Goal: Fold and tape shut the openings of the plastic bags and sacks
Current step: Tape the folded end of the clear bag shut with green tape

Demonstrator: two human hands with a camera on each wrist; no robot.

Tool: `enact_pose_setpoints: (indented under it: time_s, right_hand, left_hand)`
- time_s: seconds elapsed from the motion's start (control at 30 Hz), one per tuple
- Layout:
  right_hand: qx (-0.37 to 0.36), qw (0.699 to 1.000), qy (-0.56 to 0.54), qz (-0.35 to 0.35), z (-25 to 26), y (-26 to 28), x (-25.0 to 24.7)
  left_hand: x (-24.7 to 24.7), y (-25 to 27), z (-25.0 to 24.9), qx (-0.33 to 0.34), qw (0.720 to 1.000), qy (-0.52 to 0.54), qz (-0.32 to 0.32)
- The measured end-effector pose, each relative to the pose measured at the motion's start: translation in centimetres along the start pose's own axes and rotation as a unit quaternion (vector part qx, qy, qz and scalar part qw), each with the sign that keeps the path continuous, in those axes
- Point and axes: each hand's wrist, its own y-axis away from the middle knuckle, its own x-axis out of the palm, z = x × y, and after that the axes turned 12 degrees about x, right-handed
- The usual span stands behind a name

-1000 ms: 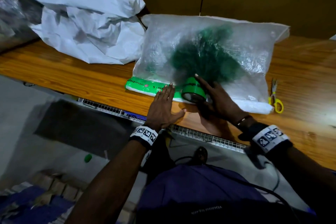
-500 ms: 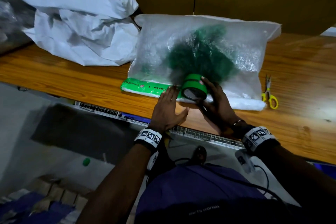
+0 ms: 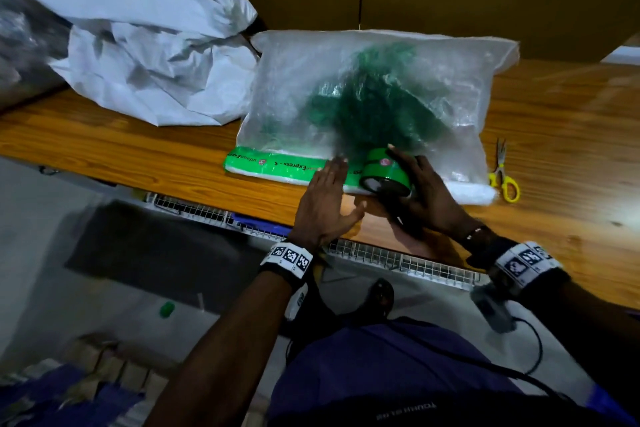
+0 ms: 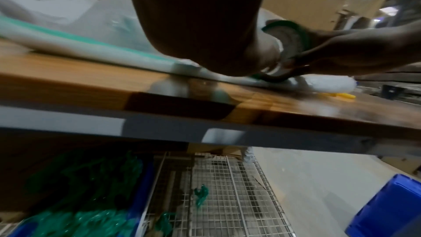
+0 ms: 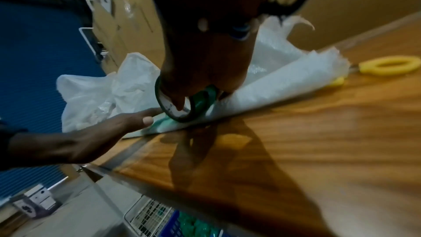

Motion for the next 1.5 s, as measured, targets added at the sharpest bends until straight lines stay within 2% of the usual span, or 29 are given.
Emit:
enact_pose_setpoints:
  time_s: [0.13,0.23,0.33,0.43,0.5,0.6,0.73,0.87,1.03,1.17,1.23,1.3,1.4,1.5]
  right_hand:
    - [0.036,0.998,-0.02,-0.045,-0.3,-0.2,1.7]
    - [0.016,0.999,0.029,-0.014,-0.6,-0.6,0.6]
    - [-0.03,0.991,0.122,0.034,-1.9,-0.6,-2.9]
    - [-0.064,0.979,0.191,0.039,-2.7,-0.2,-5.2]
    - [-0.066,0.984,0.164,0.025,-2.6,0.4,-5.0]
    - [-0.024,0.999,0.047,0.006,-2.9,1.1,-3.1]
    - [0.03,0.998,-0.049,-0.032,-2.3,0.4,0.1]
    - [0.039,0.995,-0.069,-0.06,-1.4,0.8,0.8]
    - [0.003,0.999,0.027,-0.028,-1.3,-0.3,-0.2]
    - [-0.053,0.983,0.173,-0.018,-0.5,0.1,-4.1]
    - [-0.058,0.978,0.201,-0.018,0.2,0.3,-4.9]
    - [-0.045,0.983,0.176,-0.024,0.1,0.3,-4.6]
    - [0.022,0.999,0.004,-0.037,-1.4,1.2,-2.6]
    - [0.075,0.989,-0.1,-0.082,-2.0,2.2,-0.1]
  left_hand:
    - [1.0,-0.2,-0.6,0.0,1.0,0.014,0.014]
    - [1.1,-0.2,-0.6,0.005,1.0,-0.013,0.017]
    - [1.3,-0.1,-0.6,0.012,0.999,-0.022,0.02]
    - [1.3,0.0,-0.4,0.021,0.999,-0.032,0.026]
    - [1.1,0.1,-0.1,0.026,0.998,-0.035,0.035]
    - [0.4,-0.3,1.2,0.029,0.998,-0.034,0.049]
    - [-1.0,-1.2,2.1,0.015,0.998,-0.04,0.047]
    - [-0.4,-2.3,-0.2,0.05,0.998,0.006,0.037]
    - [0.9,-2.0,-0.1,0.049,0.998,0.015,0.048]
    - [1.1,-2.1,-0.1,0.052,0.998,0.007,0.046]
    - [1.1,-2.2,-0.1,0.048,0.998,0.007,0.043]
    - [0.9,-2.4,-0.5,0.035,0.999,0.008,0.034]
    - [1.1,-3.2,-1.7,0.036,0.999,0.028,0.008]
    - [2.1,-3.4,-2.1,0.057,0.996,0.071,0.018]
